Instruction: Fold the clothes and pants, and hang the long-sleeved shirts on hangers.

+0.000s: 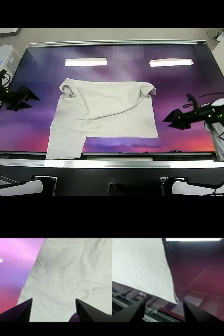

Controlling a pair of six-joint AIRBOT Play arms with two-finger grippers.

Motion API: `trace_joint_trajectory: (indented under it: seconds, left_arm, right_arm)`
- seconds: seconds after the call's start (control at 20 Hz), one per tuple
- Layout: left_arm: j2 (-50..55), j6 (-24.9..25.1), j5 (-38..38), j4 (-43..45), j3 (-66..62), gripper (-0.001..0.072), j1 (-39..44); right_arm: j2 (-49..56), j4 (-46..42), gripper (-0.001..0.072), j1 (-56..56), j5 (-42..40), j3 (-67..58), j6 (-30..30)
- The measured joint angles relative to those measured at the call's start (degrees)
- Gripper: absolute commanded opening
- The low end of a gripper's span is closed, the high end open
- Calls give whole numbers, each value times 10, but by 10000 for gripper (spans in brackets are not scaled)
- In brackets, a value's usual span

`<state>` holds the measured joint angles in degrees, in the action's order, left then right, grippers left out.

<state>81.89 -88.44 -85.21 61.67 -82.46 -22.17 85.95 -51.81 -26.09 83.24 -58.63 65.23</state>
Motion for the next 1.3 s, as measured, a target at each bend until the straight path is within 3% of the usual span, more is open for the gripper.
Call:
trace_joint_trajectory:
  seconds: [0.4,0.45,0.55,0.9,1.1,1.15,1.3]
  left_arm:
    - [-78,28,12,-67,99,626,-3]
    - [-80,28,12,-74,102,627,-3]
    - [-83,30,12,-83,105,627,-3]
    - [-85,32,12,-94,108,626,-3]
    - [-85,38,12,-96,108,626,-3]
    - [-85,40,13,-96,109,626,-3]
    - [-85,48,19,-95,115,626,-5]
  right_arm:
    - [-18,61,509,-8,-59,169,-84]
    - [-19,71,506,-8,-63,179,-92]
    - [-19,86,424,-8,-77,191,-106]
    - [-19,120,416,-8,-122,203,-128]
    - [-19,125,253,-6,-149,204,-137]
    - [-19,128,161,-2,-156,204,-139]
    - [-19,132,39,26,-171,204,-147]
